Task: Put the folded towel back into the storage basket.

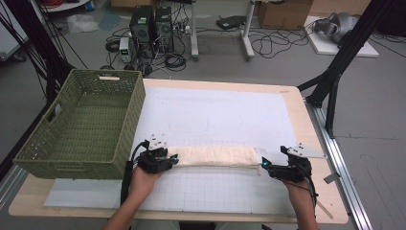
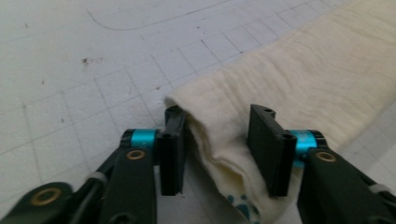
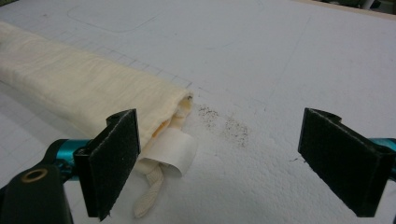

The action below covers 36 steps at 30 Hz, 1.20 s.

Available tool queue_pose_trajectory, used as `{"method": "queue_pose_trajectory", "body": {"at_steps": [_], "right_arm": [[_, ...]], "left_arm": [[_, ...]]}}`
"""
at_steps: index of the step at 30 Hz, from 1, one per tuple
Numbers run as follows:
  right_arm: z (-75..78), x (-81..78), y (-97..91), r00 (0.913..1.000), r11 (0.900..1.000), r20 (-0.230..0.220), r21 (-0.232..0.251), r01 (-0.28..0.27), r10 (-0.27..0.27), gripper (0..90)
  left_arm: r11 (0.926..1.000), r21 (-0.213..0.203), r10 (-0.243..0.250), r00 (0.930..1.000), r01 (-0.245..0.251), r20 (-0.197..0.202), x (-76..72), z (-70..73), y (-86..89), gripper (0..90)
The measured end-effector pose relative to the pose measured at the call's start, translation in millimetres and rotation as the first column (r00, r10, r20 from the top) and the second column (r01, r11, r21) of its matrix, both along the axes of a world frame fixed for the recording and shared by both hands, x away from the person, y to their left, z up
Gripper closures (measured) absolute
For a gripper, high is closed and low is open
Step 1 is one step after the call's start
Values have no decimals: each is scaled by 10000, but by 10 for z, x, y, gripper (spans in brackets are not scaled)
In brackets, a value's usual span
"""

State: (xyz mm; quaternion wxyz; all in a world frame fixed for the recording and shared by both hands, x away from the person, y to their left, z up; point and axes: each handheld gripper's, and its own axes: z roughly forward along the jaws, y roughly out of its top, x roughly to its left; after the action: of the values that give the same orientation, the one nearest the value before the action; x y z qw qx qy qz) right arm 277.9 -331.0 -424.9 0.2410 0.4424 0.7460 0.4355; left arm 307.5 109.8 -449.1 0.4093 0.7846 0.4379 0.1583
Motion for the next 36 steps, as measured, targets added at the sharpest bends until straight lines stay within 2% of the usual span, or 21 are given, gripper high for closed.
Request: {"method": "queue_pose_trajectory", "body": {"at_steps": [3,6,12,15,20,24,27,30,33,36], "right_arm": [[-2,1,3,10000,10000,-49,17,-6,6,123],[-3,4,5,10000,10000,-32,5,-29,29,123],[5,7,6,9999,9999,-38,43,-93,93,123],[2,22,14,9997,9999,-200,133,-106,108,122],[-3,50,61,9990,9997,-386,124,-210,215,119],[-10,72,131,9972,9986,-532,161,-510,518,119],[-35,97,210,9955,9976,-653,1,-690,689,119],[-68,140,300,9950,9980,-777,-81,-634,626,123],[-113,196,369,9912,9988,-1224,54,-492,495,198],[-178,236,438,9826,9955,-1706,-469,-824,733,301]], "left_arm": [[9997,-41,-232,9997,232,53,-15,-1,-22,752],[9993,-247,-271,9996,269,-86,-8,-3,-10,790],[9956,-907,-249,9994,225,-252,-4,-8,41,815],[9895,-1420,-301,9992,262,-255,-12,8,58,816],[9828,-1809,-409,9990,373,-164,-29,38,83,816],[9807,-1922,-386,9992,363,-81,-38,51,114,816],[9804,-1939,-377,9993,357,-70,-36,50,131,816],[9807,-1923,-357,9994,345,-31,-38,47,131,816],[9808,-1924,-321,9995,316,3,-40,45,130,816],[9806,-1932,-327,9995,330,48,-43,47,132,816]]}}
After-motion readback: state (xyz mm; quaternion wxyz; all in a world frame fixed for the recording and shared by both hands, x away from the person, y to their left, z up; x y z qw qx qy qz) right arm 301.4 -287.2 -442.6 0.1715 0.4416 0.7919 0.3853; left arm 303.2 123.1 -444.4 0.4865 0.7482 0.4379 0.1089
